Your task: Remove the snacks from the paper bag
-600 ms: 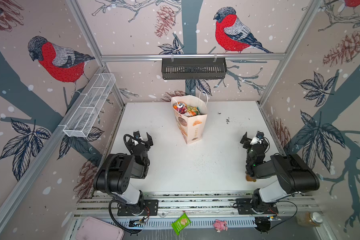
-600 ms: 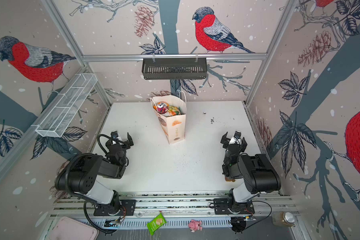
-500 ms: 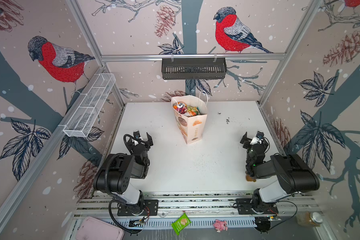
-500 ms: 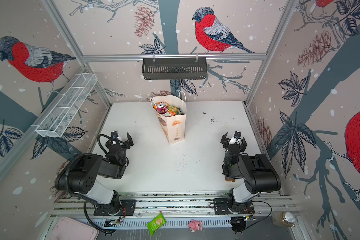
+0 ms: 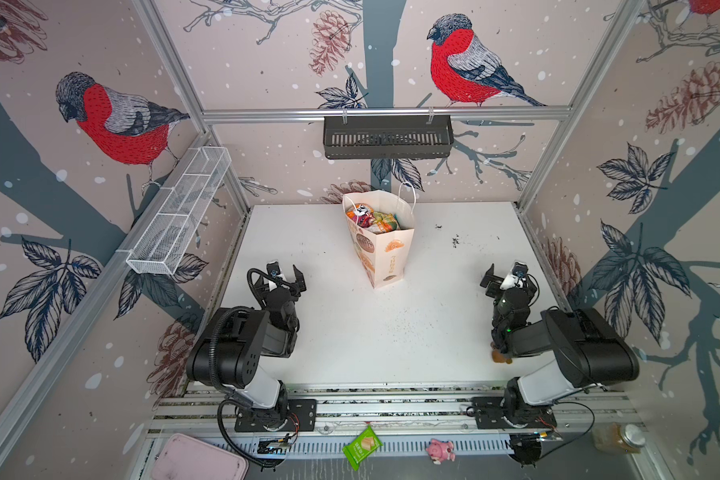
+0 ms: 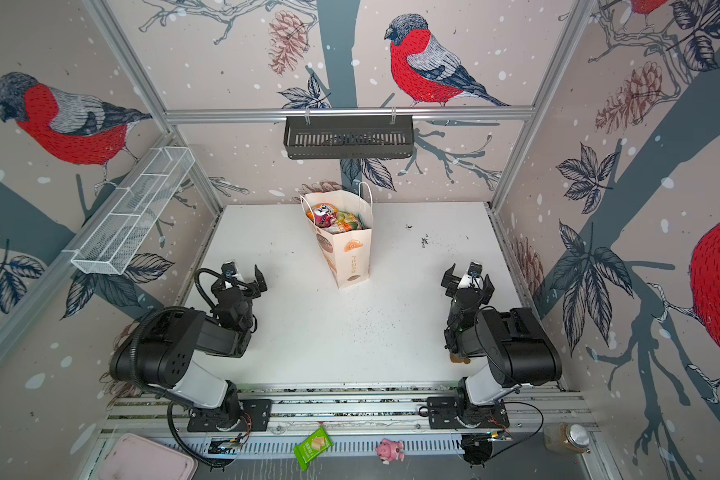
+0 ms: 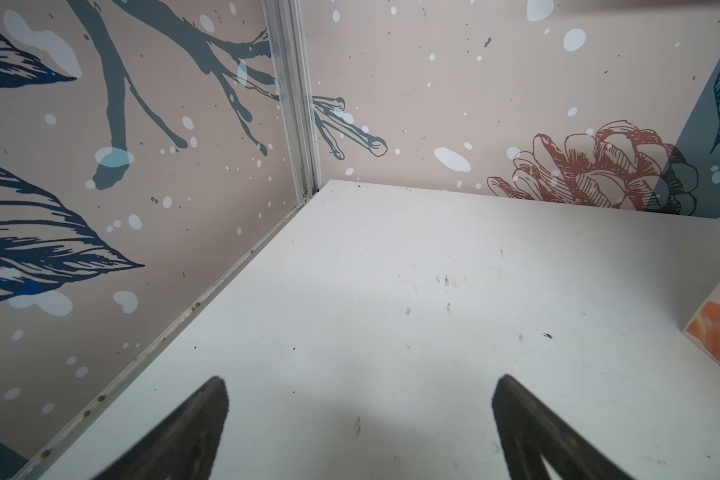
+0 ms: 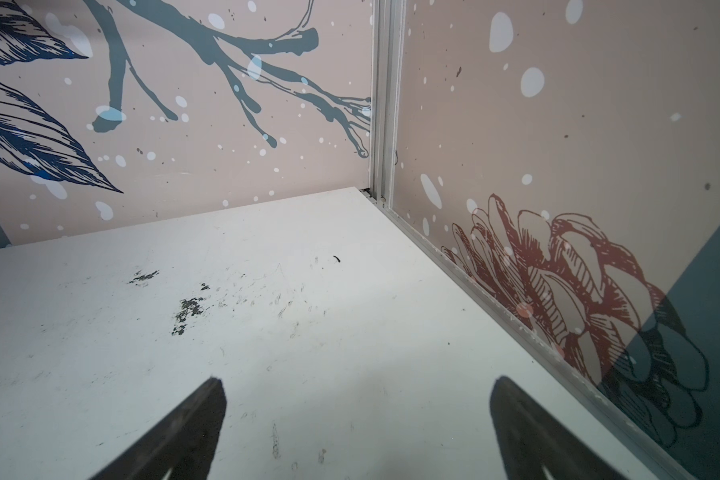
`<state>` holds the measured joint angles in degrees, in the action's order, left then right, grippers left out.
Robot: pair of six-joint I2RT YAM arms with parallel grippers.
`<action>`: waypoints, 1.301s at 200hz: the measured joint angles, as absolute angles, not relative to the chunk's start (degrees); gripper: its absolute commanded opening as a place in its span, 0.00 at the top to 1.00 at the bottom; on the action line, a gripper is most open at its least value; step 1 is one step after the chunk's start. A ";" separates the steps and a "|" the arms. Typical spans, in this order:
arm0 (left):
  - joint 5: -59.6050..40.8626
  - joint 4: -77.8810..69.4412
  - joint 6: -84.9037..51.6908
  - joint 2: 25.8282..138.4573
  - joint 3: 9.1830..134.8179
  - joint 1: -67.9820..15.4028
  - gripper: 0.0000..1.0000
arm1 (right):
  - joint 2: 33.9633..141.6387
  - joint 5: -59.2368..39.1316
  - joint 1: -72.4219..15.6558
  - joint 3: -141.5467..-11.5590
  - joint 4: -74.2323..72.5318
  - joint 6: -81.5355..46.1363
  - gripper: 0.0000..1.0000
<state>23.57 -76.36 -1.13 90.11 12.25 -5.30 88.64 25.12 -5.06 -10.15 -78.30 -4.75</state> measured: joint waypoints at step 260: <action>35.55 -50.13 -2.74 66.72 26.72 -13.45 0.02 | 64.55 23.40 -12.23 -24.69 -50.87 -4.91 0.00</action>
